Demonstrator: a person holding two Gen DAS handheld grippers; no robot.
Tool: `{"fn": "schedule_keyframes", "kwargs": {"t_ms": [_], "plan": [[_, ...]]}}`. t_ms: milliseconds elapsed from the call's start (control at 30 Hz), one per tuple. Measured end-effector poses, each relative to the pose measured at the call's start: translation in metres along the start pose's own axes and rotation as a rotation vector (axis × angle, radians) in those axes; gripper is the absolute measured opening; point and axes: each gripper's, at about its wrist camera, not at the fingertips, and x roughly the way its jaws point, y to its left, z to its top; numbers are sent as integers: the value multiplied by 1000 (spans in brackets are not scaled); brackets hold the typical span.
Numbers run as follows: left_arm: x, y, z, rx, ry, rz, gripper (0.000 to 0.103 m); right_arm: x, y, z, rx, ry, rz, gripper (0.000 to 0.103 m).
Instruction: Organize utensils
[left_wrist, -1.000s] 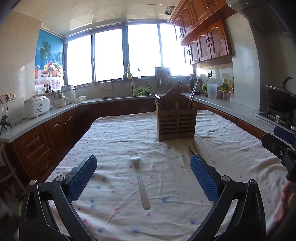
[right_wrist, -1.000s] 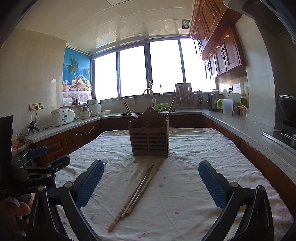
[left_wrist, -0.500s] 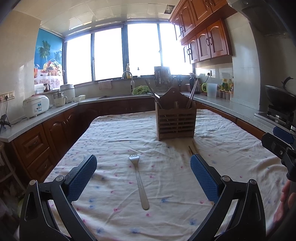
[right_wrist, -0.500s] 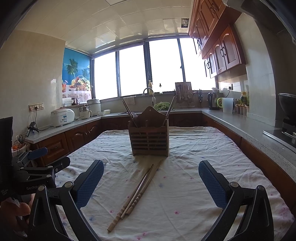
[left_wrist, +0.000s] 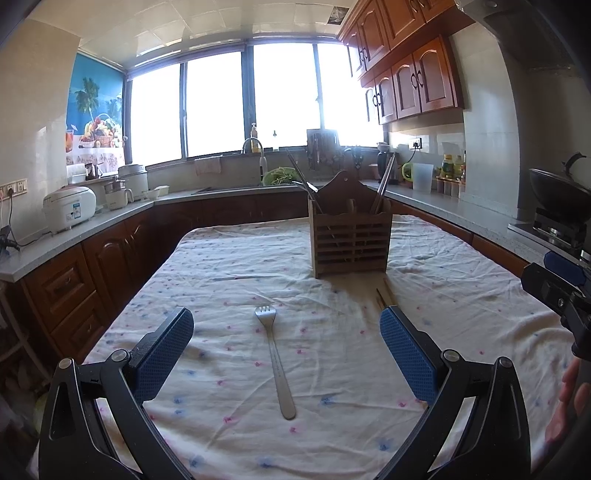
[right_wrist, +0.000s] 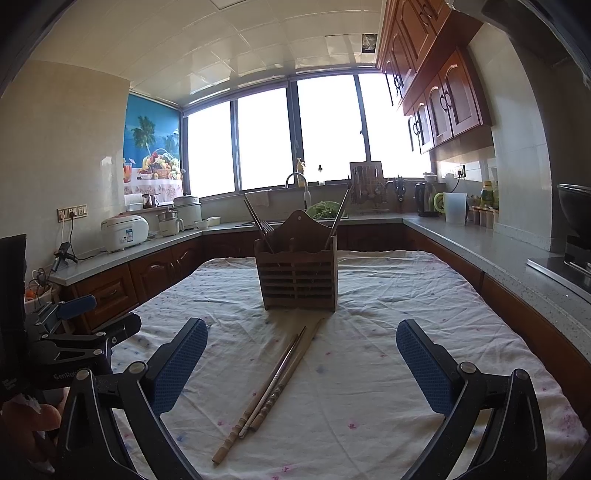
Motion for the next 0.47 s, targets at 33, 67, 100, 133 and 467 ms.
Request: {"fn": "schedule_keyframes", "kwargs": {"t_ms": [33, 67, 100, 133, 467], "plan": [[0, 0, 1, -2, 0, -1, 103, 1, -1, 0, 1, 1, 0, 103], [0, 0, 1, -3, 1, -2, 103, 1, -1, 0, 1, 1, 0, 103], [1, 0, 1, -4, 4, -3, 103, 1, -1, 0, 2, 3, -1, 103], [1, 0, 1, -5, 6, -4, 103, 2, -1, 0, 3, 5, -2, 103], [8, 1, 4, -21, 22, -26, 103, 17, -9, 1, 26, 44, -12, 103]]}}
